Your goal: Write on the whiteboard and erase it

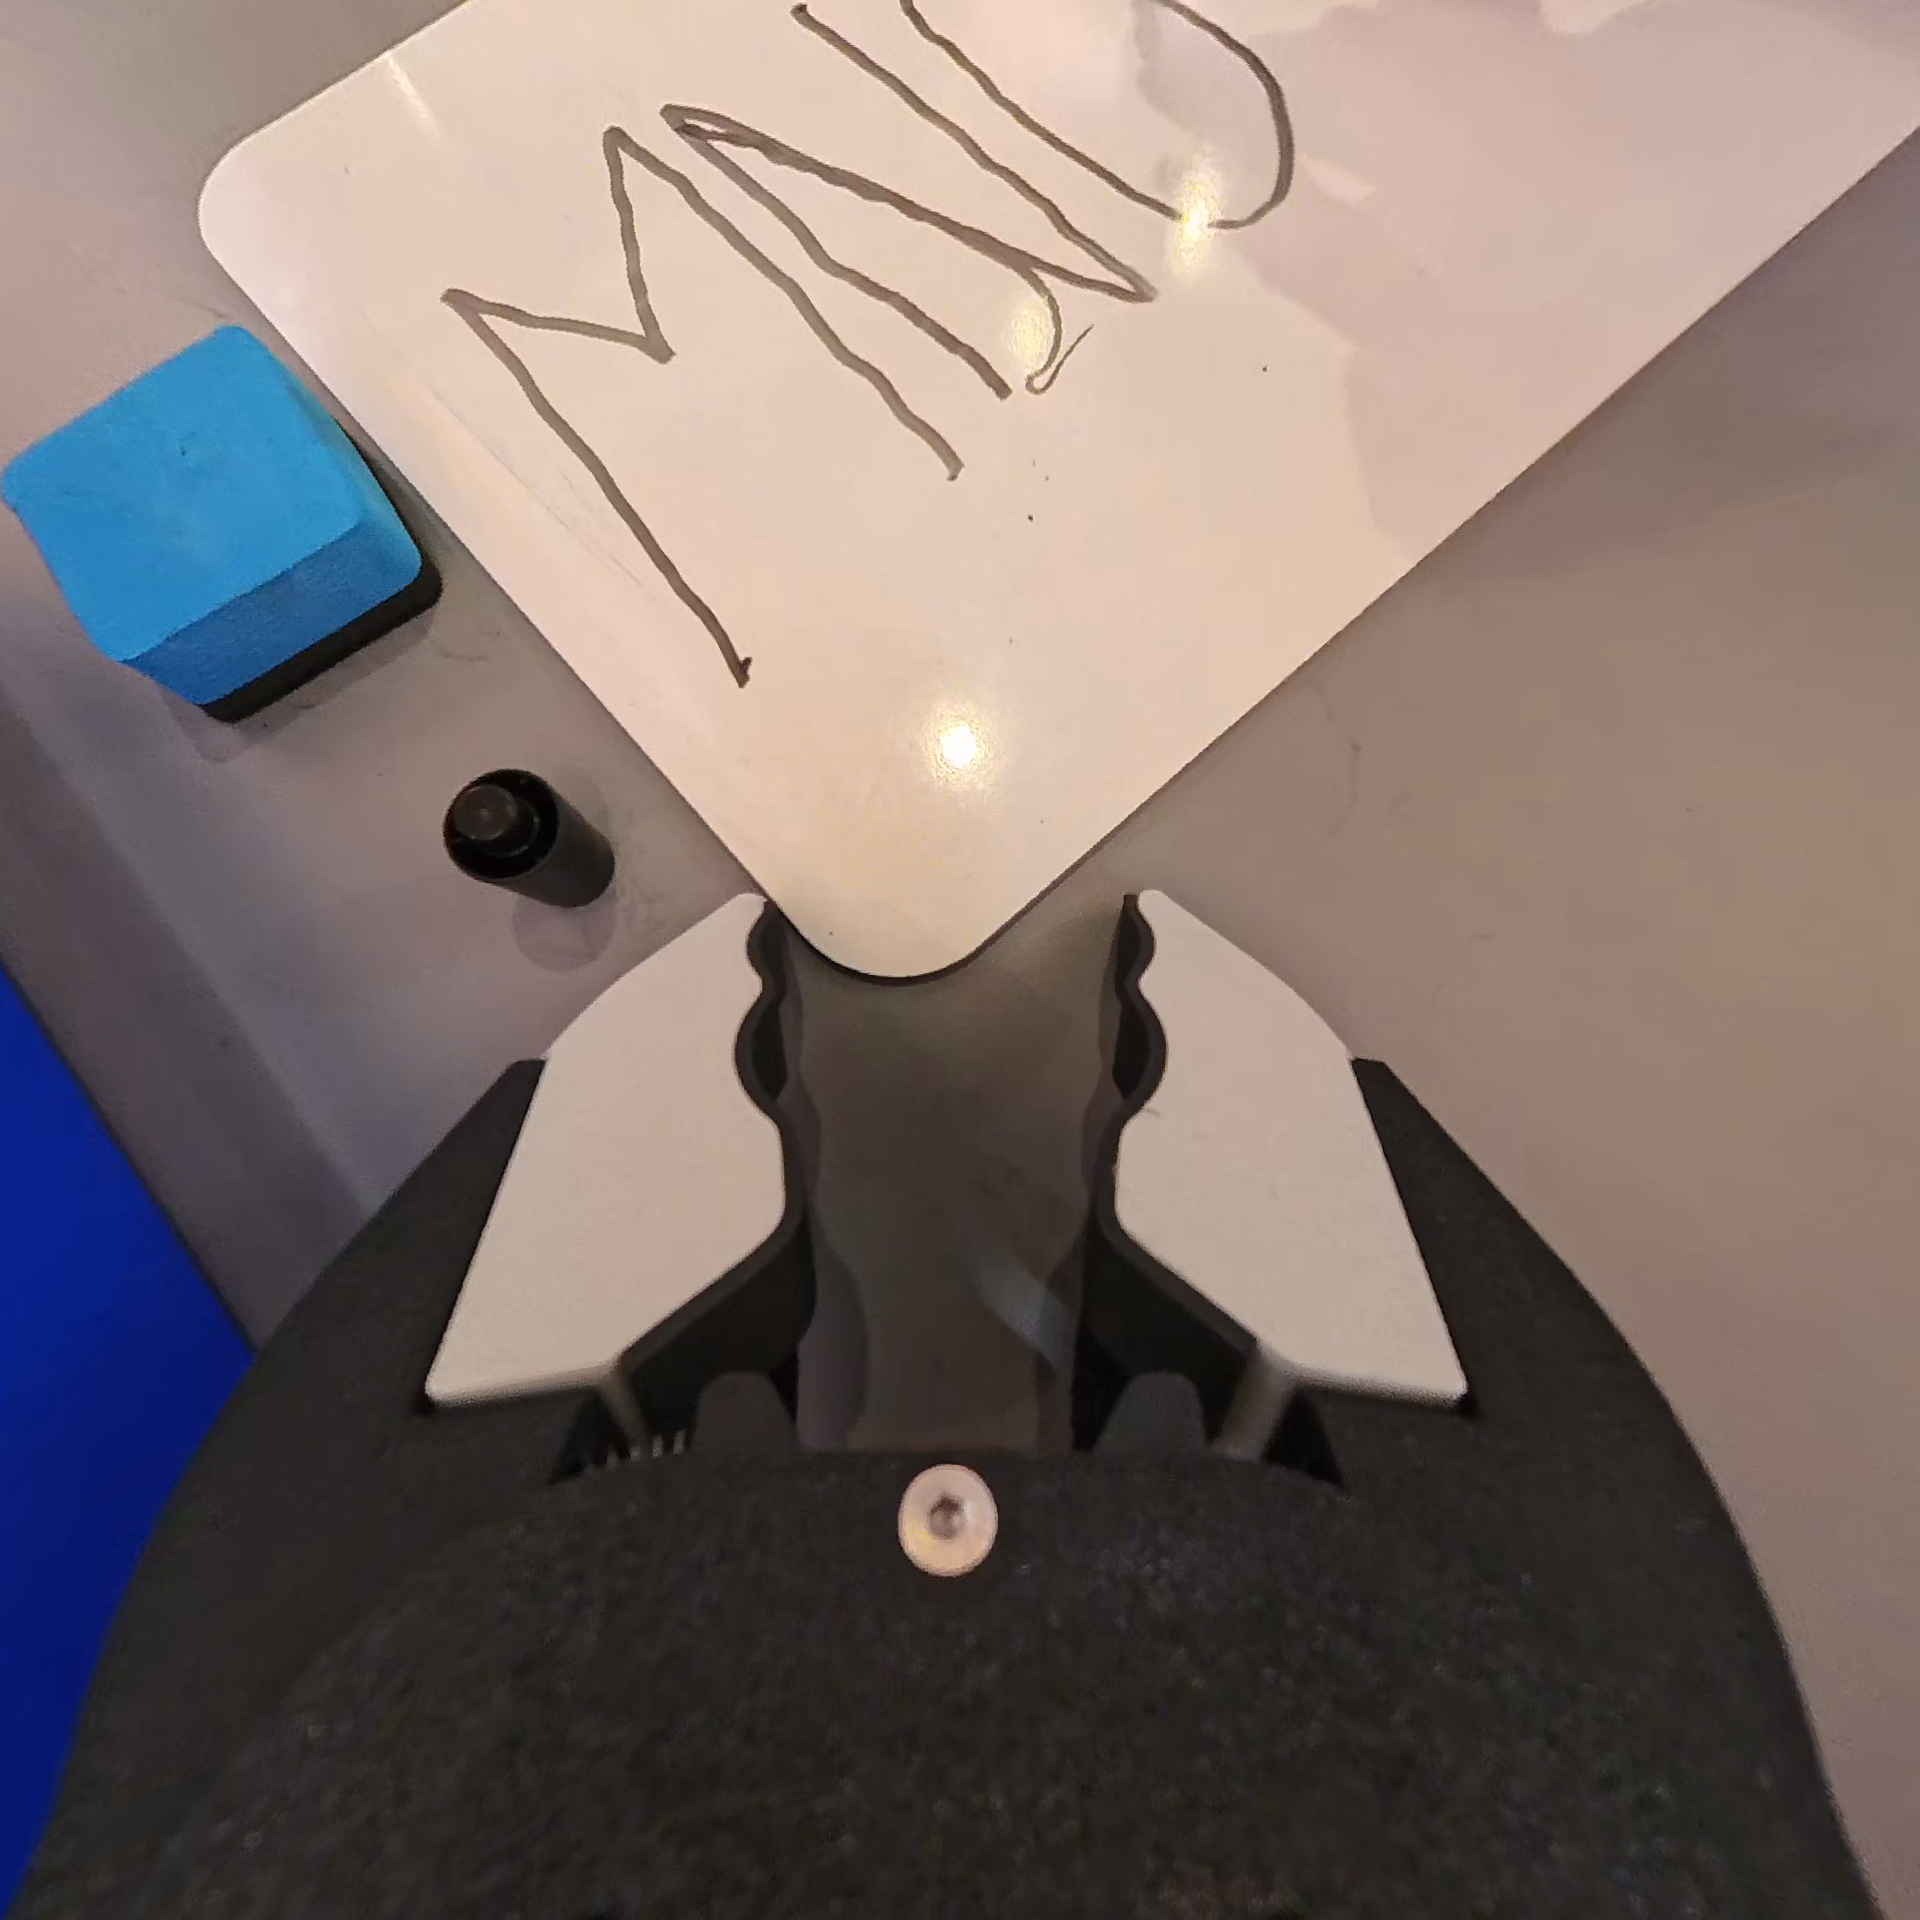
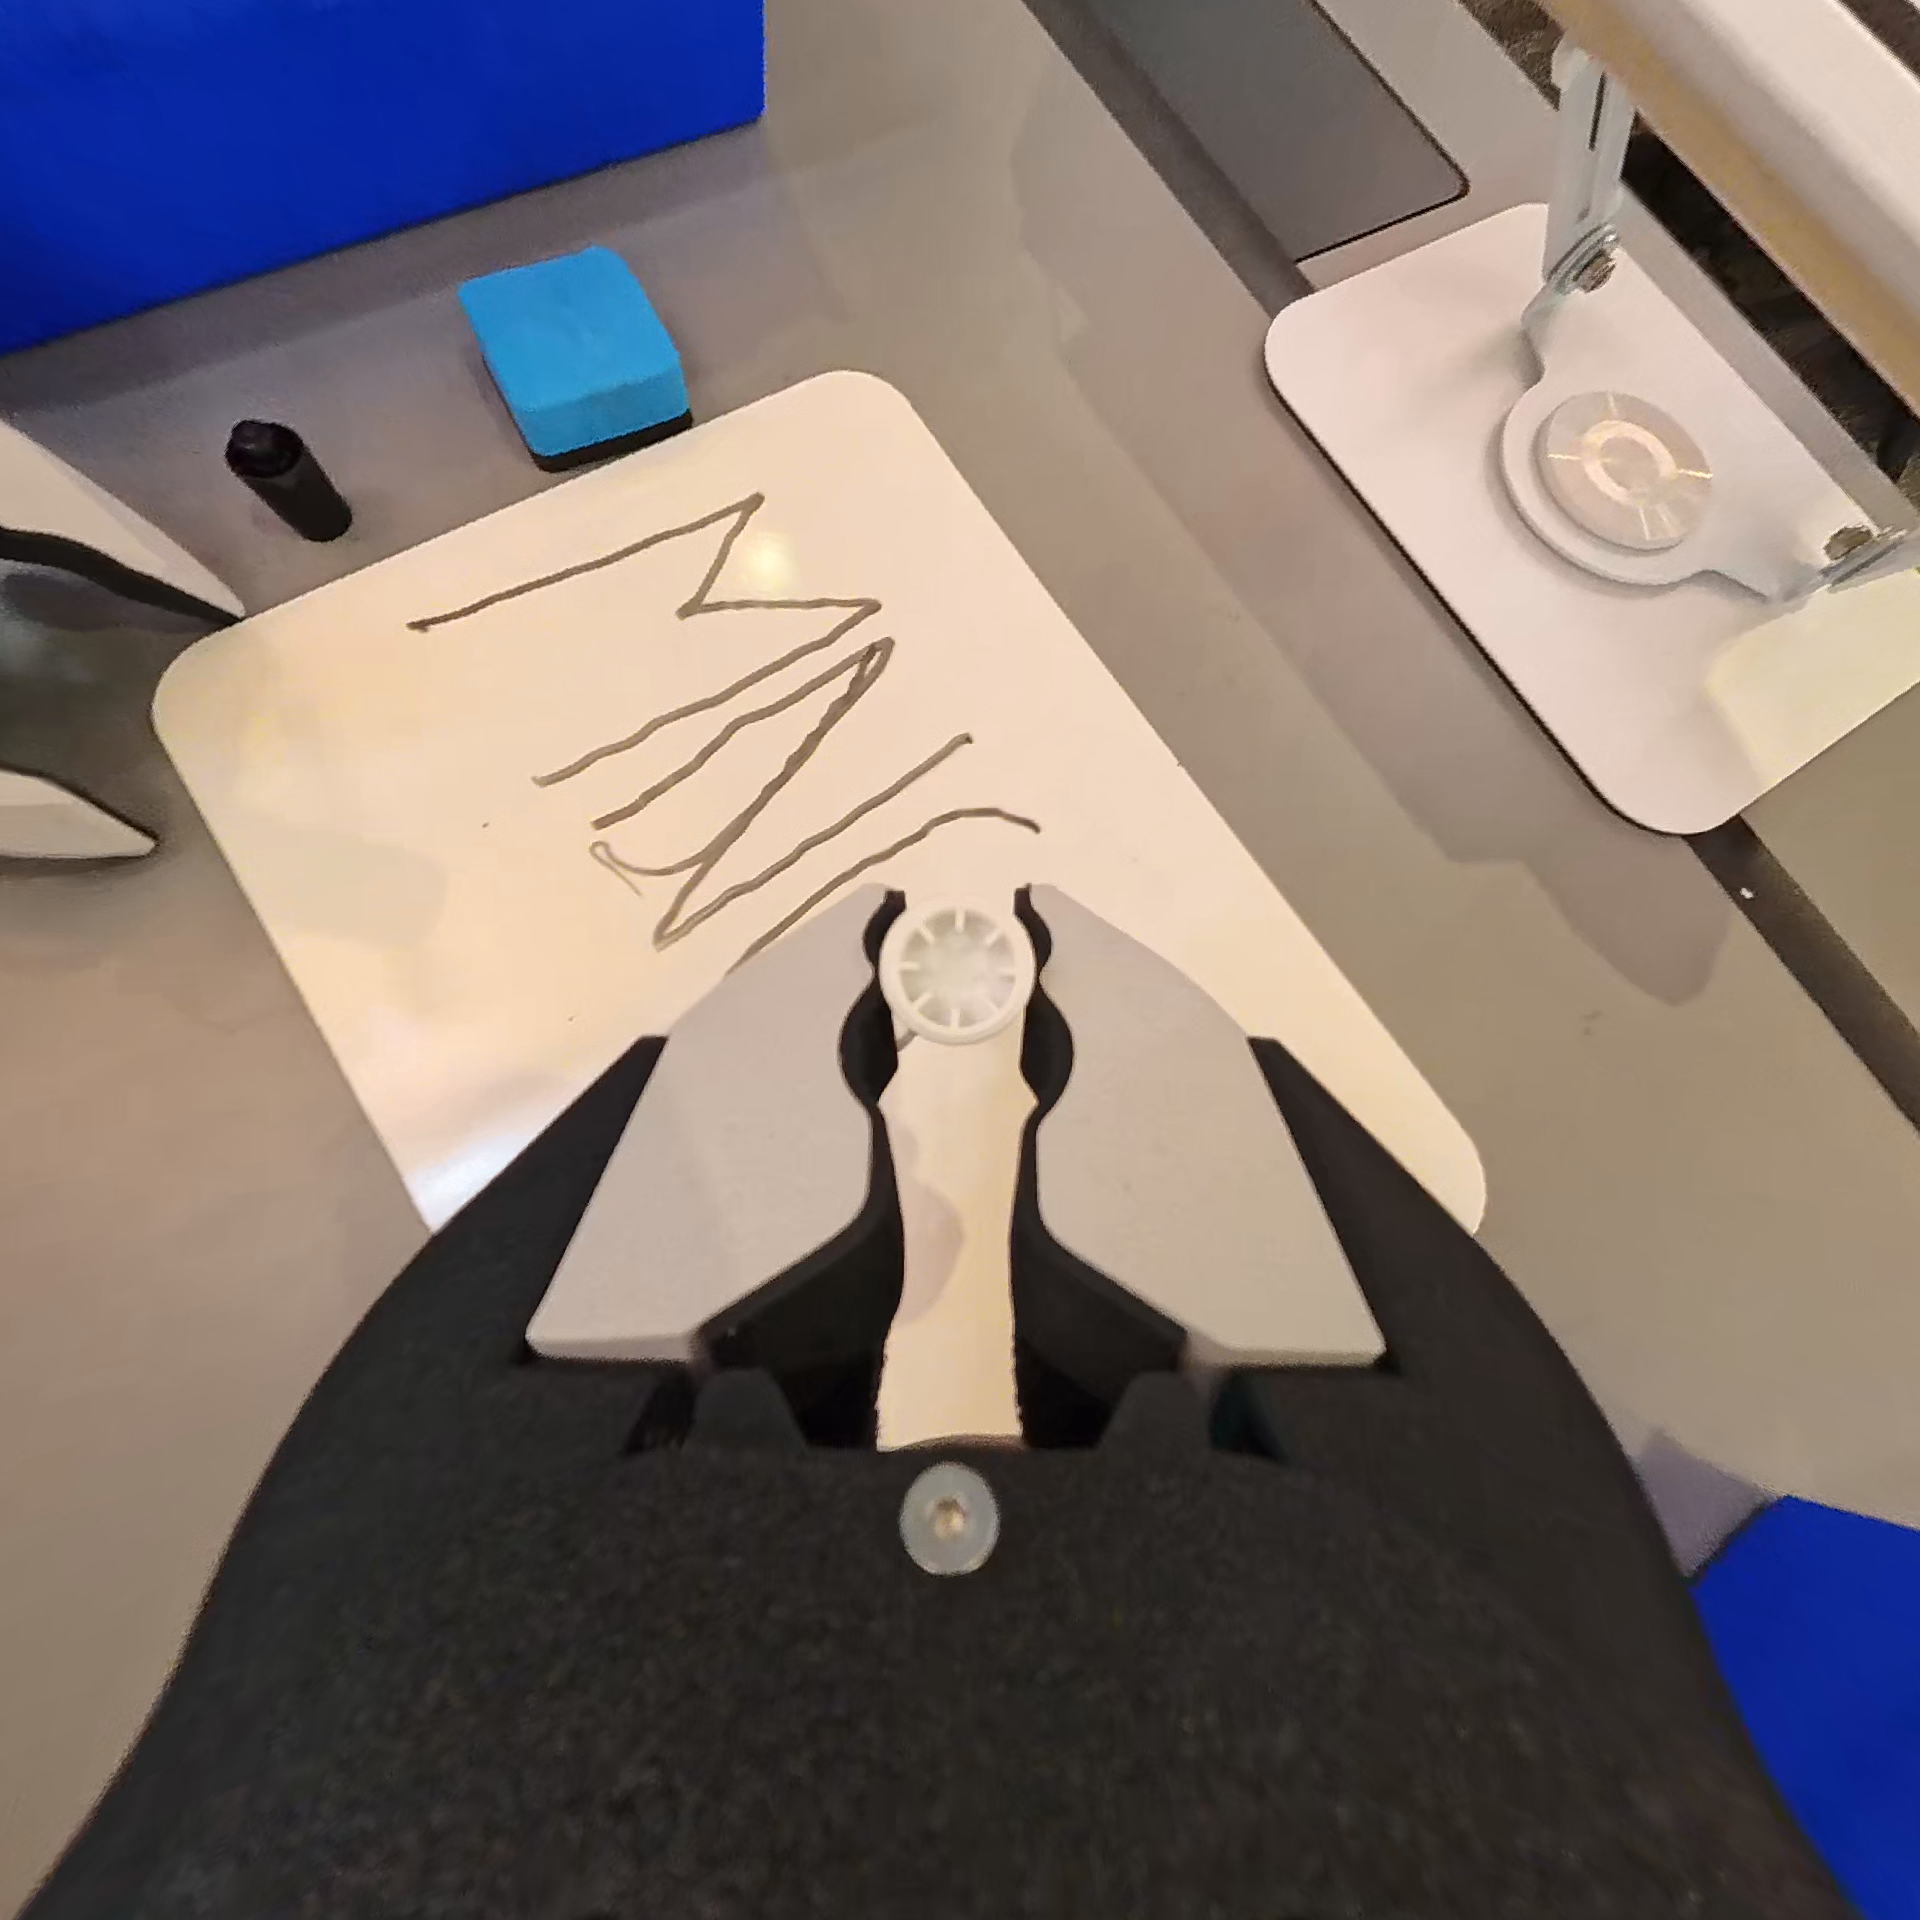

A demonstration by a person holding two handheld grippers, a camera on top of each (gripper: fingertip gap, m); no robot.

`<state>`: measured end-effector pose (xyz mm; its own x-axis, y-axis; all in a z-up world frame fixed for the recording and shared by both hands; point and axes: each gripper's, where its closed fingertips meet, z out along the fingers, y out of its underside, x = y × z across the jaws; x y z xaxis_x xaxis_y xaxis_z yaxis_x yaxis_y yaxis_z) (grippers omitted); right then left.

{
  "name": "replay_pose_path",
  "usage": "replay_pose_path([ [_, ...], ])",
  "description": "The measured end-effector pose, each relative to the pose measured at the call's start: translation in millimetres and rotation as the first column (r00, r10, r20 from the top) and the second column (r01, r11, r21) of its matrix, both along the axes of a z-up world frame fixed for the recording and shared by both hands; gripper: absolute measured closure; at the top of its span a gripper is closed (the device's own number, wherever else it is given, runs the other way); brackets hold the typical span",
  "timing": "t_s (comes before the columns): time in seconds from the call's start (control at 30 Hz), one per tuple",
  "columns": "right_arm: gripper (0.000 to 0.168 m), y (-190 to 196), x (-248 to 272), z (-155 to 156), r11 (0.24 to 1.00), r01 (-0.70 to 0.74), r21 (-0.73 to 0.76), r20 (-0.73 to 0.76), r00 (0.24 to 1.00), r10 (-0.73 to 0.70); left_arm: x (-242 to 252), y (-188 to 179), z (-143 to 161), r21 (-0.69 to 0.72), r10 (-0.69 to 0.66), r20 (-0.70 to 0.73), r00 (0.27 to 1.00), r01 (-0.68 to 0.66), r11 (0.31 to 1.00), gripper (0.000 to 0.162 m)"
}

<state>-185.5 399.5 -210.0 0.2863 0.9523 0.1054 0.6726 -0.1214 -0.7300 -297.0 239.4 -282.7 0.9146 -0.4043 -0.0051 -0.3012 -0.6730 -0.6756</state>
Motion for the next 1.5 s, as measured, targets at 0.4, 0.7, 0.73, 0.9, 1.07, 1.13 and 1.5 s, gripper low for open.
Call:
replay_pose_path([
  [0.4,0.148,35,-28,0,1.000,-0.018,0.012,0.011,1.000,0.018,0,0,0,-0.004,-0.005,-0.001,1.000,0.005,1.000,0.100],
  [0.7,0.148,26,-45,0,0.997,-0.075,0.006,0.032,0.997,0.075,0,0,0,-0.003,-0.004,-0.001,1.000,0.004,1.000,0.100],
  [0.73,0.148,26,-45,0,0.997,-0.075,0.009,0.036,0.997,0.075,1,0,0,-0.003,-0.003,-0.001,1.000,0.003,1.000,0.100],
  [0.9,0.148,25,-36,25,0.999,-0.034,0.024,-0.050,0.998,0.035,1,0,0,-0.003,-0.004,0.000,1.000,0.004,1.000,0.100],
  [1.07,0.148,21,-10,57,0.999,0.042,0.019,-0.116,0.993,-0.039,1,0,0,0.000,-0.003,0.001,1.000,0.003,1.000,0.100],
  [1.13,0.148,21,-1,61,0.997,0.071,0.014,-0.122,0.990,-0.068,1,0,0,0.000,0.000,0.001,1.000,0.000,1.000,0.100],
  [1.5,0.148,32,19,34,0.988,0.150,-0.043,-0.078,0.985,-0.153,1,0,0,-0.005,-0.003,-0.002,1.000,0.003,1.000,0.100],
])
